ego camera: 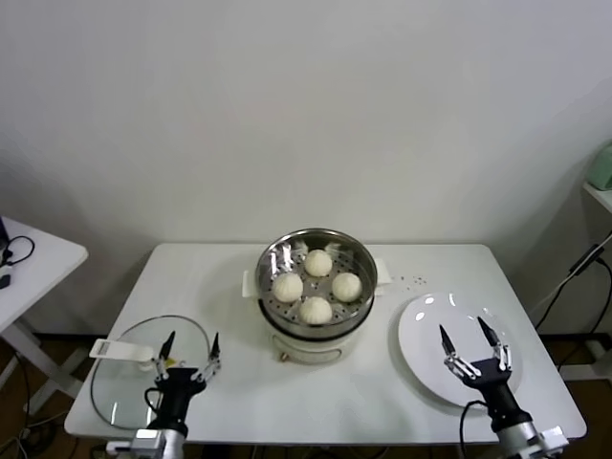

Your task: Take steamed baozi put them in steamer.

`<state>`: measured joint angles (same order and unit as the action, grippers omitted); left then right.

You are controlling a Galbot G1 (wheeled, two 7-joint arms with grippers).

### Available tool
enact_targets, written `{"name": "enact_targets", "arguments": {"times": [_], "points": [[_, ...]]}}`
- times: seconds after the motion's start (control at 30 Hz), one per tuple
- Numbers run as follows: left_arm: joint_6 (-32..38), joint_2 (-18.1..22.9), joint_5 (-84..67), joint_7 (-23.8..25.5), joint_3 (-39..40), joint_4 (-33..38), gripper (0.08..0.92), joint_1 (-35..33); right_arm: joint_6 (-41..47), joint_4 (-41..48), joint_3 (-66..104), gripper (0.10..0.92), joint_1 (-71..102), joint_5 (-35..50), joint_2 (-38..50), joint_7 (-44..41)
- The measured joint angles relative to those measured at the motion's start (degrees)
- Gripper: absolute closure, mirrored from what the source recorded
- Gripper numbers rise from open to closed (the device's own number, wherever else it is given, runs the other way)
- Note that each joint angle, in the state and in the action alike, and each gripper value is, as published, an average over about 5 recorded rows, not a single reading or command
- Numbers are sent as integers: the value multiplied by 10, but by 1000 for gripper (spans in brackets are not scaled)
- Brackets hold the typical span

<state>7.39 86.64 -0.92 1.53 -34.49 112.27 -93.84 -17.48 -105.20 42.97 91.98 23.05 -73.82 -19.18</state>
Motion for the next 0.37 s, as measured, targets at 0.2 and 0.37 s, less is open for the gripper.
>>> {"name": "enact_targets", "arguments": {"times": [0.2, 0.37], "points": [[-1, -3, -2, 7, -3, -1, 177, 0, -6, 4, 4, 203, 8, 1, -15, -3], [-1, -2, -2, 7, -4, -4, 177, 1, -11, 8, 7, 203, 13, 4, -20, -4]]}}
